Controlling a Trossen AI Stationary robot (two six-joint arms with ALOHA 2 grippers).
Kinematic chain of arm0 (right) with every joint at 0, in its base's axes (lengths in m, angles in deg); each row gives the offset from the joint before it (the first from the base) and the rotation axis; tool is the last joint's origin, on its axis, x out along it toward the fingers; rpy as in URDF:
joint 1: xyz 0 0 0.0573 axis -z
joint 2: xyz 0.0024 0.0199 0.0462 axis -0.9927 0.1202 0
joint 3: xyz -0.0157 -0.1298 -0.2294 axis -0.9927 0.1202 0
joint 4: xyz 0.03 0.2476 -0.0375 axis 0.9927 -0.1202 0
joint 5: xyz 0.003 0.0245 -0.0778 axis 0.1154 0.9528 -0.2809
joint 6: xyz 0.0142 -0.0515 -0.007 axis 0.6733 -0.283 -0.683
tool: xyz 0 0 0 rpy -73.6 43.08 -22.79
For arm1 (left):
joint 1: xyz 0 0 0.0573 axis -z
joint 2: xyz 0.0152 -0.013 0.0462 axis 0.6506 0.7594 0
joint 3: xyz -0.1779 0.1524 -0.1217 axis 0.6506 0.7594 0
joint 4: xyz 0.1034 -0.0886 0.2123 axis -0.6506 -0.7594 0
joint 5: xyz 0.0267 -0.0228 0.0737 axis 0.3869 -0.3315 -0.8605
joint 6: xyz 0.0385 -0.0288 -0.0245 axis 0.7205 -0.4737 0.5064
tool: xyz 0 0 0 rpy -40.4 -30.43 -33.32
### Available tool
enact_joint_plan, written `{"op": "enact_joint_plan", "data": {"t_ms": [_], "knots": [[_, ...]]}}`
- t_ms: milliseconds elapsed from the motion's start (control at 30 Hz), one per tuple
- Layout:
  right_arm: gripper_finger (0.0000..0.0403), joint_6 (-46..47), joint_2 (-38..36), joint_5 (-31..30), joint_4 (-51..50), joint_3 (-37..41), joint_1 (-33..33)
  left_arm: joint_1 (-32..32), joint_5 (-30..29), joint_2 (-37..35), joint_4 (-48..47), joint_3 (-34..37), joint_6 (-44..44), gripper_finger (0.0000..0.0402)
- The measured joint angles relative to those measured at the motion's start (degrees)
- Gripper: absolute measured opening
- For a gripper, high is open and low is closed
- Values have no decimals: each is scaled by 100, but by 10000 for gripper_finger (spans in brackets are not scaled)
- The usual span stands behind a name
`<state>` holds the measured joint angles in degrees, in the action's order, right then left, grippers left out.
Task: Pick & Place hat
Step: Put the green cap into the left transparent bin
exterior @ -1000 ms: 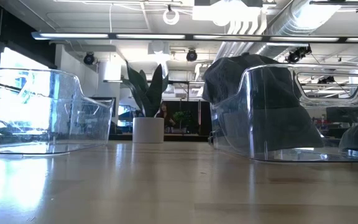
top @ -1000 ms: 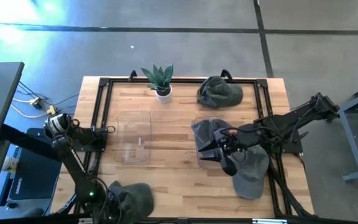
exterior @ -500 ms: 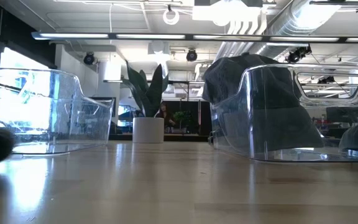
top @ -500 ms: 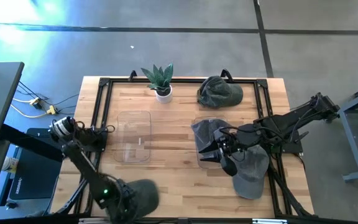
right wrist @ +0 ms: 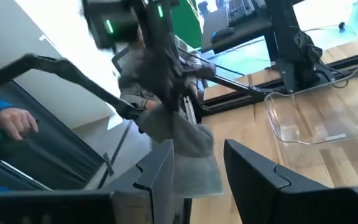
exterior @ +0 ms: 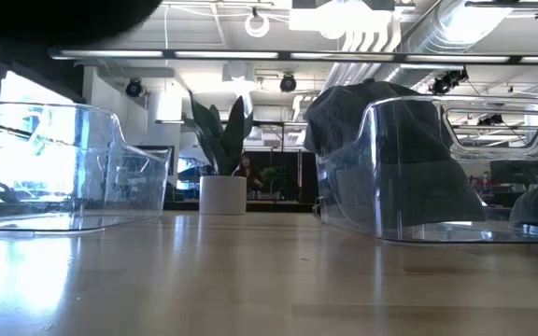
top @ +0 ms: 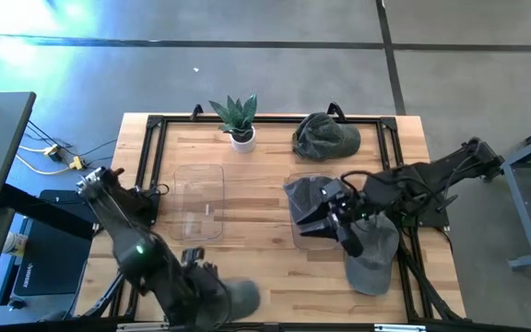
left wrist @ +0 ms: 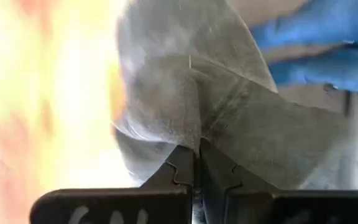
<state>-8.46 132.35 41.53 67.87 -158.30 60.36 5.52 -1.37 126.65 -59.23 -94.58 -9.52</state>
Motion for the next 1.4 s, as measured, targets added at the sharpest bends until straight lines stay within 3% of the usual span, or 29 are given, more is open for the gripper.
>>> {"op": "enact_joint_plan", "data": {"t_ms": [167, 333, 400, 667, 800, 1100, 1400], "knots": [[153, 1, 2, 455, -391, -42, 222, -7, -1265, -3, -275, -1057, 2617, 1], [201, 1, 2, 829, -835, -42, 479, -8, -2117, 5, -89, -1273, 5713, 1], [220, -3, 3, 1020, -941, -42, 562, -104, -2283, 11, 56, -1273, 6444, 1], [275, 80, 579, 2188, -724, -37, 936, -540, -2358, 180, 671, -1262, 7684, 1], [287, -333, 972, 2667, -612, -37, 840, -637, -2407, 210, 906, -1266, 7945, 1], [288, -1157, 1197, 1627, -242, -31, 493, -636, -2555, 215, 1602, -1266, 8070, 1], [283, -1322, 337, 1435, -1313, -35, 752, -636, -2326, 213, 1990, -1266, 8072, 1]]}}
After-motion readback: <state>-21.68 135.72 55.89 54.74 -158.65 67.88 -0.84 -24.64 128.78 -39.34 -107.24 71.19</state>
